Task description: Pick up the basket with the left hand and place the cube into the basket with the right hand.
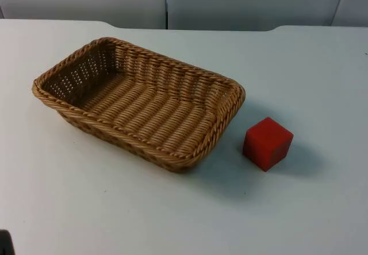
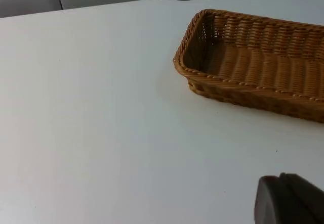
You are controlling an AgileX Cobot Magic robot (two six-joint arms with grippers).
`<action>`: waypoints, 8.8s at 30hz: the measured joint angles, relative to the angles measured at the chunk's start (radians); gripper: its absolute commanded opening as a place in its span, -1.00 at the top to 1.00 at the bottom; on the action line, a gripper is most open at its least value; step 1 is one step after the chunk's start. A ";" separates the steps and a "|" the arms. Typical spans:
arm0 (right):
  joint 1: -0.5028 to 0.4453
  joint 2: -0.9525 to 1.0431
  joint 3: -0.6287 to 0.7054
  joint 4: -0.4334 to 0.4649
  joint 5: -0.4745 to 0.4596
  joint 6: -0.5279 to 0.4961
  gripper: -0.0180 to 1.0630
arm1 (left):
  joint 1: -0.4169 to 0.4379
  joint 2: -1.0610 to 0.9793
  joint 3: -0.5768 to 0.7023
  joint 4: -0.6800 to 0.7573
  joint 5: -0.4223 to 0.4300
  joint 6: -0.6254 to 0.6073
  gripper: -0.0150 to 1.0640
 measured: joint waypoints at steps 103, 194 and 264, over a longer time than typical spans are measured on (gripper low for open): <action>0.000 0.000 0.000 -0.002 0.000 0.000 0.91 | 0.002 2.020 -0.741 -1.003 -0.509 0.106 0.97; 0.208 1.693 -0.364 0.059 -0.647 0.314 0.82 | 0.036 1.978 -0.765 -1.043 -0.338 0.092 0.97; 0.420 1.931 -0.305 0.801 -0.957 -0.026 0.96 | 0.038 1.978 -0.767 -1.048 -0.344 0.085 0.97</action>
